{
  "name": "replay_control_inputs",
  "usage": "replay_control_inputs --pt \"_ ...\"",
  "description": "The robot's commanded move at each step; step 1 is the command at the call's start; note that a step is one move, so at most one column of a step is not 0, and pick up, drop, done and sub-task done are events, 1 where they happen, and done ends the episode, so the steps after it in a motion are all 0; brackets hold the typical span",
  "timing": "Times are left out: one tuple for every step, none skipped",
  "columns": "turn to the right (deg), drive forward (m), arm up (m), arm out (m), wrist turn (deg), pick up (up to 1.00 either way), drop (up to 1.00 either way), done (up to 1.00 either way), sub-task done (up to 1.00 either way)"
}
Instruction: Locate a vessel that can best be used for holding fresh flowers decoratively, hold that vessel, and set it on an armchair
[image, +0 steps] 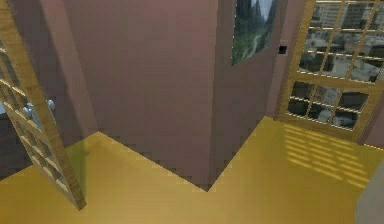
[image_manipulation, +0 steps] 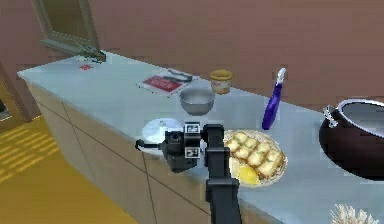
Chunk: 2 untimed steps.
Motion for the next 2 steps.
replay_control_inputs --pt "0.0 0.0 0.1 0.0 0.0 0.0 0.0 0.0 0.0" --pt "0.0 0.0 0.04 0.0 0.0 0.0 0.0 0.0 0.0"
